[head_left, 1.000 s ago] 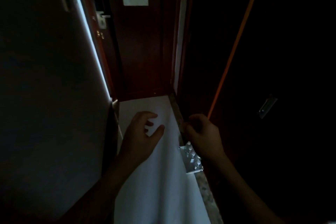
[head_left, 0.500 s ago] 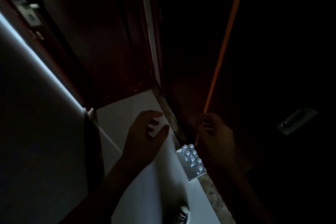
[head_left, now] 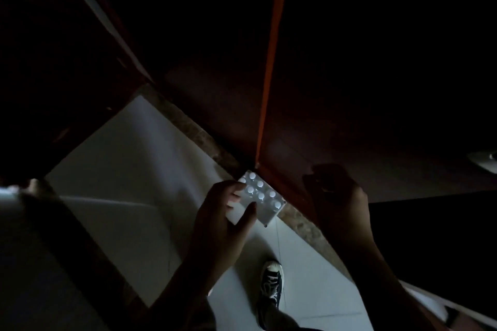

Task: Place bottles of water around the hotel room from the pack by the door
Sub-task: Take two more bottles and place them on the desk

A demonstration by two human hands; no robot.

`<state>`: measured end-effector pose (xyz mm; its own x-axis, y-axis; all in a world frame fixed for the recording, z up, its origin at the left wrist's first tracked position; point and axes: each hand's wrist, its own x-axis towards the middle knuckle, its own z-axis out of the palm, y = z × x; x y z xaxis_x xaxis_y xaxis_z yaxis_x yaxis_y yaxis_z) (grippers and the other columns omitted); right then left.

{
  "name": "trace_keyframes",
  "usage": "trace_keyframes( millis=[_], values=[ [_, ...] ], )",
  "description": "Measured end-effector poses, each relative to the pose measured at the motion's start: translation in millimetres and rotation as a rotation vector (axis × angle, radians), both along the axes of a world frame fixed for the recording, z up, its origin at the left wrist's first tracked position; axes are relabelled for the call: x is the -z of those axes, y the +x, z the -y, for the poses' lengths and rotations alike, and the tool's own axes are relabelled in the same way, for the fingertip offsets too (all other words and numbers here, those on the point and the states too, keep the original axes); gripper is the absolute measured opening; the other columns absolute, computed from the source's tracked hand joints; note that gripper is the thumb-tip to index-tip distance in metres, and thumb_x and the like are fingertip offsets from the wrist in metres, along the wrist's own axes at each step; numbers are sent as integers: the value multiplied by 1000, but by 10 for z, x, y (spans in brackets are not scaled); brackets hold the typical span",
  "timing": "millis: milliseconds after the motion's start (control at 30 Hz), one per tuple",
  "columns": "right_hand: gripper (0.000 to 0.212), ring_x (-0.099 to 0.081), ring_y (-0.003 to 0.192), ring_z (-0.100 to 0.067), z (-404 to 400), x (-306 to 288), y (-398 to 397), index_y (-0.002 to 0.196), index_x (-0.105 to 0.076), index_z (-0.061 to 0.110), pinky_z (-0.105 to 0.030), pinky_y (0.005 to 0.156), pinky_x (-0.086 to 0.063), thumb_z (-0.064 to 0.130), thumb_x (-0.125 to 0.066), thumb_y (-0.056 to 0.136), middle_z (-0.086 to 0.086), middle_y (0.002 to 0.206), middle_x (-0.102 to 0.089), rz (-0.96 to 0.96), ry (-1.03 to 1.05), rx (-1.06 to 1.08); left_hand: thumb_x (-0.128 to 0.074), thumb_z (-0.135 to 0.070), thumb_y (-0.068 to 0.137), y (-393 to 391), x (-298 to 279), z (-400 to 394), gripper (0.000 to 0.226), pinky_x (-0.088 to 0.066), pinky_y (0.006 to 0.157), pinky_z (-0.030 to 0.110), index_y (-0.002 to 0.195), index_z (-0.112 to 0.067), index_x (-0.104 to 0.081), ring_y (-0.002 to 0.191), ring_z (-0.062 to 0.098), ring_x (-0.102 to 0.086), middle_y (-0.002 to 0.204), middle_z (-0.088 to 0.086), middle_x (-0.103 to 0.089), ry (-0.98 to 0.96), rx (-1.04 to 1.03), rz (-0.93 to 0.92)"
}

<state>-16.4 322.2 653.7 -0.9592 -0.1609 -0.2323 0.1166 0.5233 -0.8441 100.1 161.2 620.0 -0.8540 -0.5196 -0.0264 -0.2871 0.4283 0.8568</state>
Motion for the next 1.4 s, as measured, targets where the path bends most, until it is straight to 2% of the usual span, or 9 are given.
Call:
trace_keyframes(
  millis=[167, 267, 433, 600, 767, 967, 1167, 1233, 1400],
  values=[
    [16, -58, 70, 25, 77, 592, 35, 93, -72, 16, 2, 57, -39, 24, -75, 80, 31, 71, -59, 6, 138, 90, -63, -36, 82, -293, 746, 199, 32, -53, 74, 25, 110, -21, -63, 92, 3, -63, 106, -12, -63, -67, 221, 72],
    [20, -61, 74, 18, 158, 971, 48, 92, -67, 26, 0, 60, -43, 25, -80, 76, 24, 79, -66, 65, 118, 178, -62, -38, 83, -393, 1201, 325, 36, -55, 78, 32, 112, -18, -64, 98, 10, -64, 109, -8, -64, -133, 346, 131],
    [30, -65, 79, 9, 211, 1882, 120, 89, -61, 41, -14, 63, -48, 25, -83, 75, 15, 84, -71, 177, 70, 264, -55, -50, 79, -483, 2148, 432, 43, -54, 75, 22, 114, -24, -61, 94, 3, -63, 108, -13, -63, -165, 433, 276],
    [30, -67, 78, 0, 91, 3286, 139, 96, -63, 35, -12, 58, -45, 26, -82, 75, 16, 90, -70, 281, 126, 297, -72, -37, 75, -611, 3609, 440, 40, -37, 63, 5, 111, -24, -63, 75, -2, -59, 105, -15, -65, -160, 409, 421],
    [38, -64, 92, -11, -34, 4970, 119, 105, -56, 32, -20, 65, -47, 28, -81, 76, 12, 101, -63, 352, 221, 257, -80, -30, 73, -749, 5341, 248, 52, -53, 76, 29, 120, -19, -61, 95, 18, -71, 118, -6, -68, -196, 402, 484],
    [75, -48, 127, -20, -69, 6800, 47, 140, -45, 24, -32, 100, -41, 25, -81, 73, 5, 136, -56, 307, 290, 233, -79, -25, 74, -850, 6795, 4, 75, -57, 84, 37, 141, -24, -43, 110, 18, -65, 137, -7, -55, -134, 411, 376],
    [66, -63, 104, -23, 100, 7773, 47, 125, -54, 28, -31, 83, -48, 15, -82, 66, 10, 111, -67, 214, 192, 315, -75, -31, 80, -864, 7457, -57, 70, -51, 92, 28, 142, -22, -42, 115, 13, -62, 138, -6, -56, -164, 320, 294],
    [59, -64, 100, -25, 131, 7888, 15, 119, -55, 28, -32, 79, -47, 22, -82, 67, 6, 107, -70, 199, 198, 331, -76, -35, 78, -900, 7564, -54, 68, -43, 90, 17, 138, -20, -47, 114, 12, -60, 133, -4, -60, -203, 326, 294],
    [56, -66, 95, -23, 132, 7772, -34, 114, -58, 29, -30, 73, -45, 33, -87, 66, 7, 100, -72, 179, 197, 315, -78, -45, 70, -971, 7500, -86, 56, -44, 76, 19, 119, -25, -58, 98, 16, -68, 108, -8, -71, -229, 360, 319]
  ],
)
